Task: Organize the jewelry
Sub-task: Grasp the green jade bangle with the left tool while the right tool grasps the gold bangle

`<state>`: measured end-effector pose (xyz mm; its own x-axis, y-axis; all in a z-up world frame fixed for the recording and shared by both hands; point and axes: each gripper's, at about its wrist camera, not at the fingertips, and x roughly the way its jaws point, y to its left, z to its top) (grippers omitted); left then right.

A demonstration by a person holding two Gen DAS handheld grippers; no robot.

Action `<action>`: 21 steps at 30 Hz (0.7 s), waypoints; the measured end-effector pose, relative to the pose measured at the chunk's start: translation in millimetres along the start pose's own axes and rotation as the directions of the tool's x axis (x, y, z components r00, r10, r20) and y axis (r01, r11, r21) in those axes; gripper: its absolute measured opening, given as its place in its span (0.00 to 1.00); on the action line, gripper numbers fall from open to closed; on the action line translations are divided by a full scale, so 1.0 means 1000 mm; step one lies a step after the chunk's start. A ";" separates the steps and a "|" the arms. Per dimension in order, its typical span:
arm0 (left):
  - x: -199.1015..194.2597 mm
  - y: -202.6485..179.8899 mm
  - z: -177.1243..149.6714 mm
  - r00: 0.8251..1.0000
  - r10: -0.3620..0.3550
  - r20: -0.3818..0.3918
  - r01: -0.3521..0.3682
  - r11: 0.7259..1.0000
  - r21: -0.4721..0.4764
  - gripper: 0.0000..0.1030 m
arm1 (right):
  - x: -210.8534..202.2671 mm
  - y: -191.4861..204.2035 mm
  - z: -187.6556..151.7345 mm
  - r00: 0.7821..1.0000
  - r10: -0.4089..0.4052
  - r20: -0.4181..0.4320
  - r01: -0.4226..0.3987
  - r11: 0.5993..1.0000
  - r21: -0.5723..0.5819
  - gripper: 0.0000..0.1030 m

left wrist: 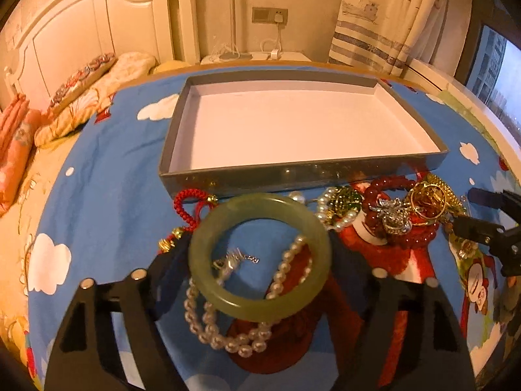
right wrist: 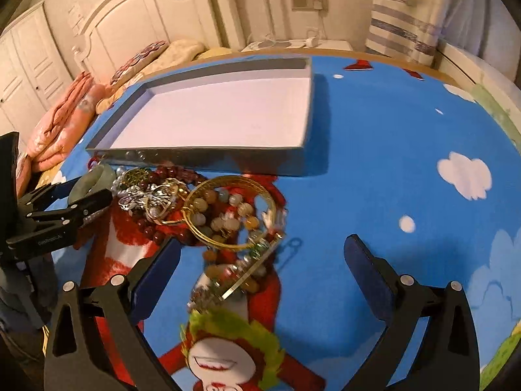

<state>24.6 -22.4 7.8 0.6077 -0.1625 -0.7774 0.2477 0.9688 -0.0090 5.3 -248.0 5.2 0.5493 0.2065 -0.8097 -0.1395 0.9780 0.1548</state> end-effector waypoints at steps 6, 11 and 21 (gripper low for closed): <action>-0.016 0.007 -0.008 0.998 -0.039 0.048 0.040 0.999 -0.026 0.76 | 0.009 0.002 0.012 1.000 0.020 -0.012 -0.020 0.999 -0.035 0.81; -0.043 0.004 -0.022 0.992 -0.065 0.111 0.069 0.997 -0.031 0.76 | 0.014 0.008 0.021 0.999 0.038 -0.011 -0.039 0.997 -0.067 0.71; -0.072 0.002 -0.040 0.986 -0.074 0.151 0.080 0.996 -0.029 0.76 | -0.002 0.009 0.011 0.996 0.064 0.057 -0.060 0.997 -0.057 0.59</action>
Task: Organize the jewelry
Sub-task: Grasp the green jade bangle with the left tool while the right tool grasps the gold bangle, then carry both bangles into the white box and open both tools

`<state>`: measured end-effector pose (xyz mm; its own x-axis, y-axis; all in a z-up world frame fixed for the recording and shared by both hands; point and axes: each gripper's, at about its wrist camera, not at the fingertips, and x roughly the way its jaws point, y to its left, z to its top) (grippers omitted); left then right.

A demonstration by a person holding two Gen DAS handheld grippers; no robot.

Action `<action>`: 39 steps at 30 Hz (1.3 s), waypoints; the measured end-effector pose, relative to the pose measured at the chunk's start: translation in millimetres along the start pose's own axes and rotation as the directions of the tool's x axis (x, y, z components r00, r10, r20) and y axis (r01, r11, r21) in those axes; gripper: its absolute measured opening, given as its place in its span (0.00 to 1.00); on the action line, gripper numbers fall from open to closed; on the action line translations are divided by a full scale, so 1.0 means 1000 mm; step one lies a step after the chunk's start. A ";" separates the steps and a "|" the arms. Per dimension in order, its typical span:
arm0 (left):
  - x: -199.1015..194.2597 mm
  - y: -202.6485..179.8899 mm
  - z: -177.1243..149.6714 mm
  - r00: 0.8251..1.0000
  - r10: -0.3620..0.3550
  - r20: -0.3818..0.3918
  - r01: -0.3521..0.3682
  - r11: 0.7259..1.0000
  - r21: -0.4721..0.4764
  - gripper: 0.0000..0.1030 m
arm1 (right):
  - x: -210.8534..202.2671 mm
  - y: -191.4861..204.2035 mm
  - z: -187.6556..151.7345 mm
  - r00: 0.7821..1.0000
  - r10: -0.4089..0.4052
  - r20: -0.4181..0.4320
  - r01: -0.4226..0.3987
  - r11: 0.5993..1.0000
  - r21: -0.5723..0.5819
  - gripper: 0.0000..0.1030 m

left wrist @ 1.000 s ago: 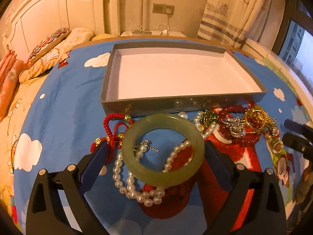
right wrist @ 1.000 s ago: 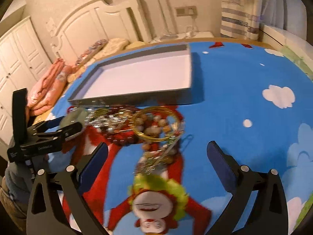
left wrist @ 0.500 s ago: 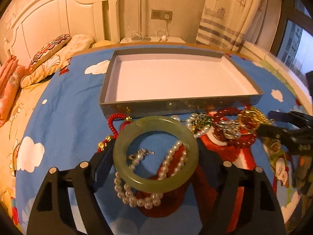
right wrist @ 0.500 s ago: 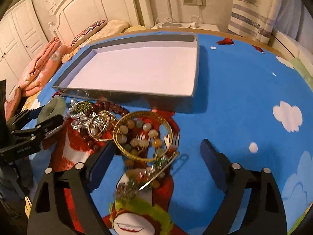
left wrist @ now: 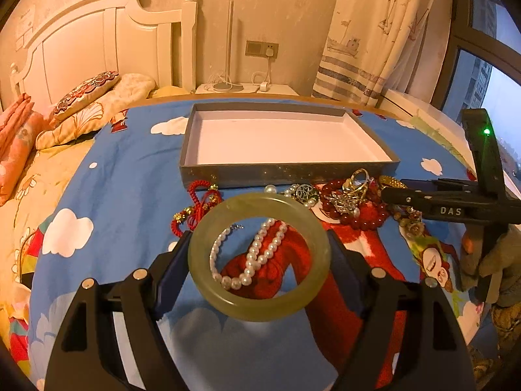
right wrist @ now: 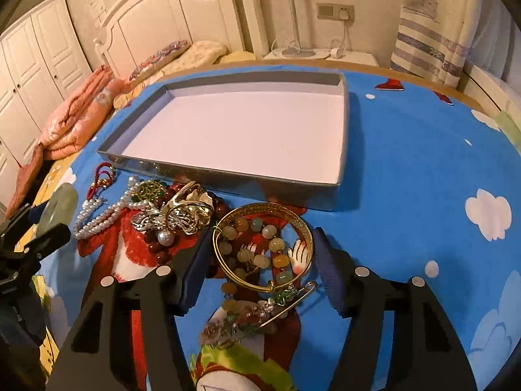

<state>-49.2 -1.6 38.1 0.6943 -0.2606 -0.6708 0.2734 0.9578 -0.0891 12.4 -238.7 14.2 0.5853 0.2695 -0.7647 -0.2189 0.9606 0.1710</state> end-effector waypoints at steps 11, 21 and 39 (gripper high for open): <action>0.000 -0.013 0.000 1.000 -0.017 -0.005 0.017 1.000 0.010 0.76 | -0.027 0.005 -0.006 0.997 0.037 0.073 -0.035 0.999 -0.033 0.59; 0.003 -0.007 0.015 0.999 -0.025 0.020 0.025 1.000 -0.002 0.76 | -0.030 0.012 0.004 0.993 0.040 0.113 -0.035 0.998 -0.049 0.59; 0.087 0.013 0.113 0.999 0.029 -0.017 -0.029 0.999 -0.020 0.76 | 0.029 0.003 0.072 0.996 -0.022 0.084 0.026 0.999 -0.045 0.59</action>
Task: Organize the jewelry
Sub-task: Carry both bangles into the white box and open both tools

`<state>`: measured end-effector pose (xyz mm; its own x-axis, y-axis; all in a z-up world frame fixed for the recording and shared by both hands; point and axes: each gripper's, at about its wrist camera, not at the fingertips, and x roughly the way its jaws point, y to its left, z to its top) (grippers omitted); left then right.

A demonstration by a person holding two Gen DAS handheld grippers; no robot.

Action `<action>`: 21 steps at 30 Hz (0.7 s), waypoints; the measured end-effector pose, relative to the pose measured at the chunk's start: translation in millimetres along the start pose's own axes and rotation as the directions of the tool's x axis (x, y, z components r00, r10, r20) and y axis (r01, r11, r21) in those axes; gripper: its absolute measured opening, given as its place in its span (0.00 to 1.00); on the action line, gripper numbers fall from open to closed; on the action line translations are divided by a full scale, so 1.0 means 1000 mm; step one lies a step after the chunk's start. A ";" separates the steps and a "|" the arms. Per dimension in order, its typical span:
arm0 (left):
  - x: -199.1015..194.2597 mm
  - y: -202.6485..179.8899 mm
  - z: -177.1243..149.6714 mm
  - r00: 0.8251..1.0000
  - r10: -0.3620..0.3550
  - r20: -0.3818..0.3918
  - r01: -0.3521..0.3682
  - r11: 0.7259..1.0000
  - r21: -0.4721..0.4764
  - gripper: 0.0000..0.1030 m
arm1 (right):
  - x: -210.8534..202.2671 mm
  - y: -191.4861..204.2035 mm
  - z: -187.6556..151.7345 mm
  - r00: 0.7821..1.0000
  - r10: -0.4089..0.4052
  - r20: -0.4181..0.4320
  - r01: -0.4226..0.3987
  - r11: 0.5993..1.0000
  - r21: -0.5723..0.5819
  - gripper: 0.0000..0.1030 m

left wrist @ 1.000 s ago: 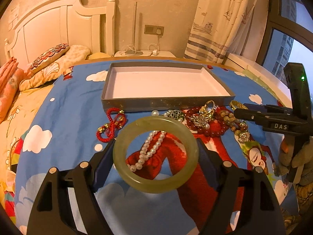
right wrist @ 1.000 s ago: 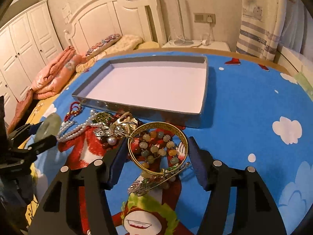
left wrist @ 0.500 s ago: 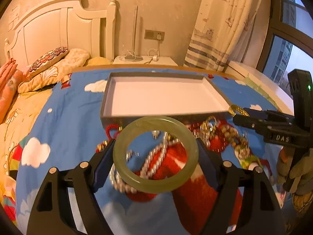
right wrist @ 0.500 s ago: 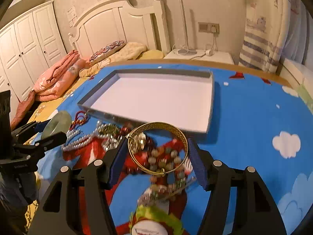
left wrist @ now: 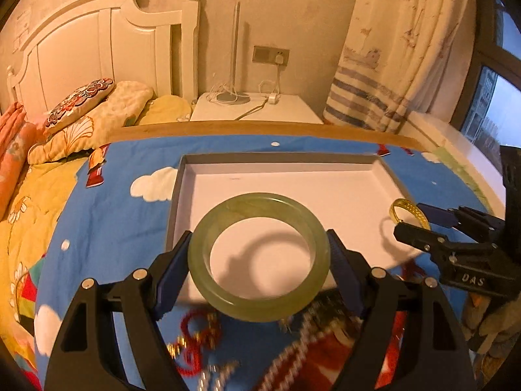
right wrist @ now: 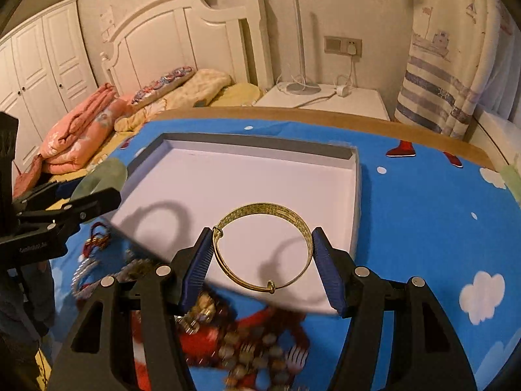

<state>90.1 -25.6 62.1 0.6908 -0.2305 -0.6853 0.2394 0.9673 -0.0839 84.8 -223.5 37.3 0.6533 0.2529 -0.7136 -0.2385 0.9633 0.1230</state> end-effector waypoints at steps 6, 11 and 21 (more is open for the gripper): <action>0.037 0.005 0.018 0.998 0.020 -0.055 -0.021 1.000 -0.003 0.76 | 0.032 -0.006 0.013 0.998 -0.027 -0.064 0.026 1.000 -0.012 0.59; 0.058 0.011 0.024 0.995 0.047 -0.093 -0.048 0.999 -0.005 0.76 | 0.046 -0.007 0.020 0.994 -0.033 -0.100 0.031 0.999 -0.025 0.59; 0.089 0.020 0.028 0.982 0.088 -0.167 -0.096 0.995 -0.038 0.76 | 0.059 -0.018 0.043 0.993 -0.005 -0.119 0.008 1.000 0.027 0.61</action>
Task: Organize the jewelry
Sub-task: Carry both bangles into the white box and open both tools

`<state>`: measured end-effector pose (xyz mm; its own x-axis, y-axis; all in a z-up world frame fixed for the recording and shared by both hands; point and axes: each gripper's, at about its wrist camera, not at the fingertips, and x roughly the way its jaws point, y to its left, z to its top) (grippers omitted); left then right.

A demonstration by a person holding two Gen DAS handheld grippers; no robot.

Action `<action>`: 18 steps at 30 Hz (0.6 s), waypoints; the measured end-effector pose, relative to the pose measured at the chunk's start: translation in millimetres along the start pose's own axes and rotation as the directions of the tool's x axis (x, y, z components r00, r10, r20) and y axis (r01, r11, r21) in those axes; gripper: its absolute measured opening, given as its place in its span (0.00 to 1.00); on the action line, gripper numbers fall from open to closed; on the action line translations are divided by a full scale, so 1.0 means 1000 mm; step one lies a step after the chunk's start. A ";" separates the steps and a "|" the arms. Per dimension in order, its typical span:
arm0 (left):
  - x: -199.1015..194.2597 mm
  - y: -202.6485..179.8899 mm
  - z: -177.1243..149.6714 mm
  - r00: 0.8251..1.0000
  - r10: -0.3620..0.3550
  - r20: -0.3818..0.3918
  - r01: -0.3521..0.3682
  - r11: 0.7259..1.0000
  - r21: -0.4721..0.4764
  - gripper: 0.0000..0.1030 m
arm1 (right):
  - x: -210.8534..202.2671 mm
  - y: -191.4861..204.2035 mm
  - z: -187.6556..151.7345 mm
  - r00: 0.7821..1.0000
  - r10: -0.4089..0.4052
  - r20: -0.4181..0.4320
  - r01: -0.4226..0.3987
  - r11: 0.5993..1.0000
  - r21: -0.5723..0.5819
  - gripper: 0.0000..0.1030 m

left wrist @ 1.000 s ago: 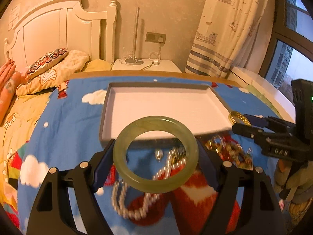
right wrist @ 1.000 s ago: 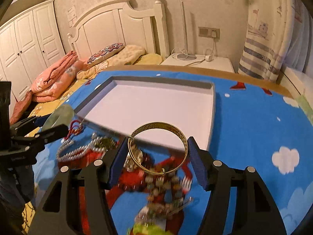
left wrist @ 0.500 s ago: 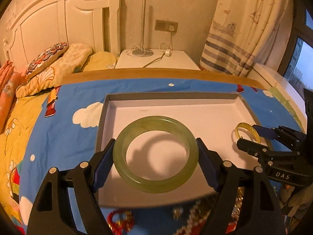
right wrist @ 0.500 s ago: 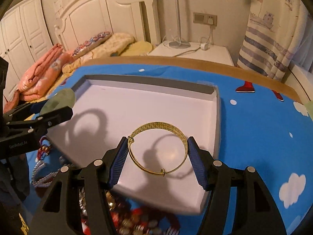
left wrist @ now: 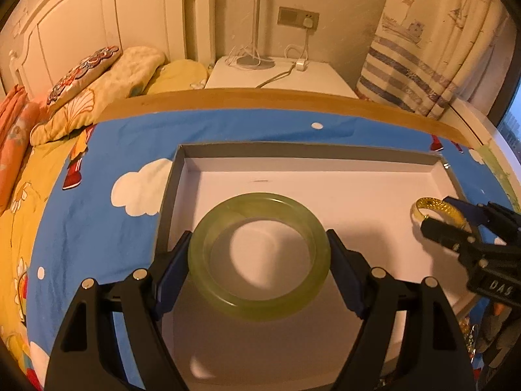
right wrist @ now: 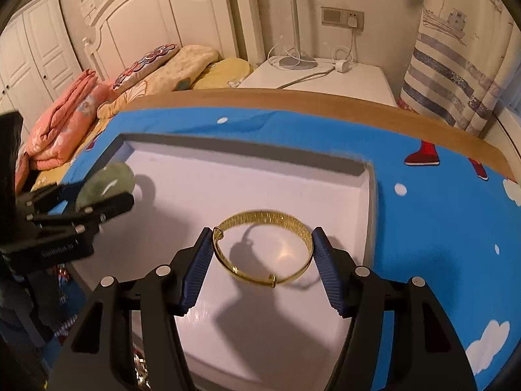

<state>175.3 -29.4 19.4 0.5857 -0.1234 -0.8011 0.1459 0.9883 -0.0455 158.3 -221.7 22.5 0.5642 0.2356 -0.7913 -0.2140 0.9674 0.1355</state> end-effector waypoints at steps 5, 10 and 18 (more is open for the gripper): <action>-0.015 0.002 -0.005 0.999 -0.001 0.041 0.001 1.000 -0.003 0.87 | -0.028 -0.004 0.002 0.998 0.011 0.063 -0.012 1.000 0.027 0.82; -0.061 0.016 -0.018 0.987 0.025 0.162 -0.015 0.998 -0.062 0.98 | -0.065 -0.016 -0.022 0.994 0.002 0.111 -0.011 0.997 0.078 0.82; -0.112 0.034 -0.068 0.976 0.060 0.210 -0.036 0.992 -0.119 0.98 | -0.095 -0.028 -0.092 0.995 -0.004 0.096 -0.012 0.987 0.161 0.82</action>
<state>60.1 24.5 67.0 0.7476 -0.0797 -0.6594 0.0286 0.9957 -0.0879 37.2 -279.4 39.0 0.6389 0.2396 -0.7310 -0.0897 0.9670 0.2386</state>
